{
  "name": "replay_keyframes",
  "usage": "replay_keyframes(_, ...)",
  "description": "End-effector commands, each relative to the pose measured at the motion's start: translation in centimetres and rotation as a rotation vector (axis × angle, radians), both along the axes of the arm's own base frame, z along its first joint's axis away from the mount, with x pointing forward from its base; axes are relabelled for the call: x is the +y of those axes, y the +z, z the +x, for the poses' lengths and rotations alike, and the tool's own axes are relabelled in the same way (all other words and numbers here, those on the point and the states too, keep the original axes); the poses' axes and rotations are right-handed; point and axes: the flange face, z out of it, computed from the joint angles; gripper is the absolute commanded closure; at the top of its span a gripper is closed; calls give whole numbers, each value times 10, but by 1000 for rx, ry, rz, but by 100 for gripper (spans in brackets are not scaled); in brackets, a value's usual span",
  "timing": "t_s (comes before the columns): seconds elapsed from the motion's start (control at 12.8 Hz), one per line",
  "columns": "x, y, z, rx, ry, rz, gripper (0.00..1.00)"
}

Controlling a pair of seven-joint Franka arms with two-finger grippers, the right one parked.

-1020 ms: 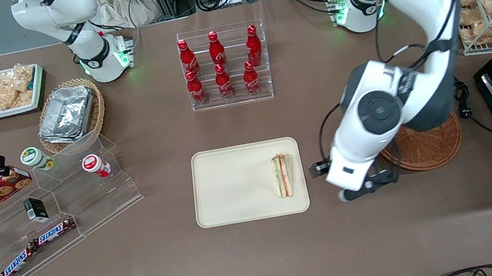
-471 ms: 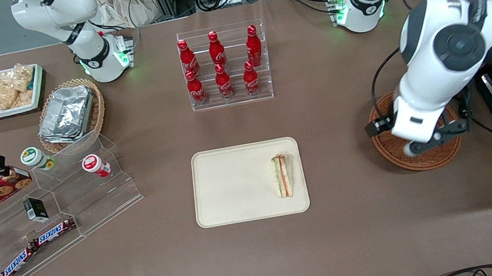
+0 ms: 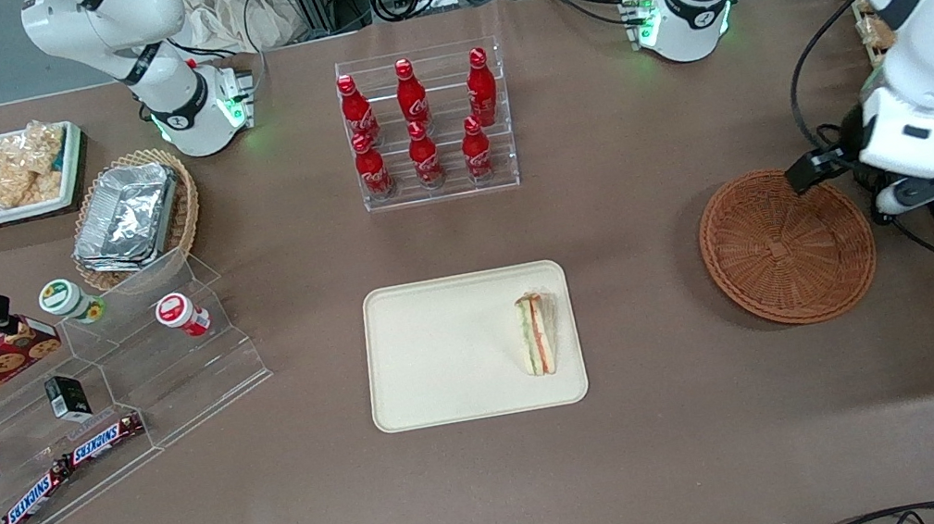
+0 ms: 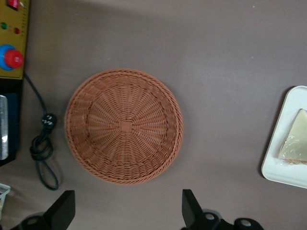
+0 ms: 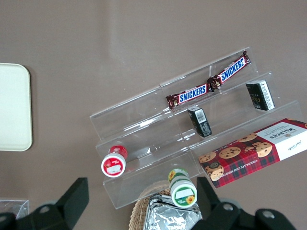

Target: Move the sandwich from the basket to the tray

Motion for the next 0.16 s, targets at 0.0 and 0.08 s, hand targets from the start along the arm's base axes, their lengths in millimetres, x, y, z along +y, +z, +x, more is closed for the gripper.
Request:
replay_keyframes(0.0,38,19,28,42,44,-56,0)
replay_keyframes(0.08,46,18,34,75,52,-66,0)
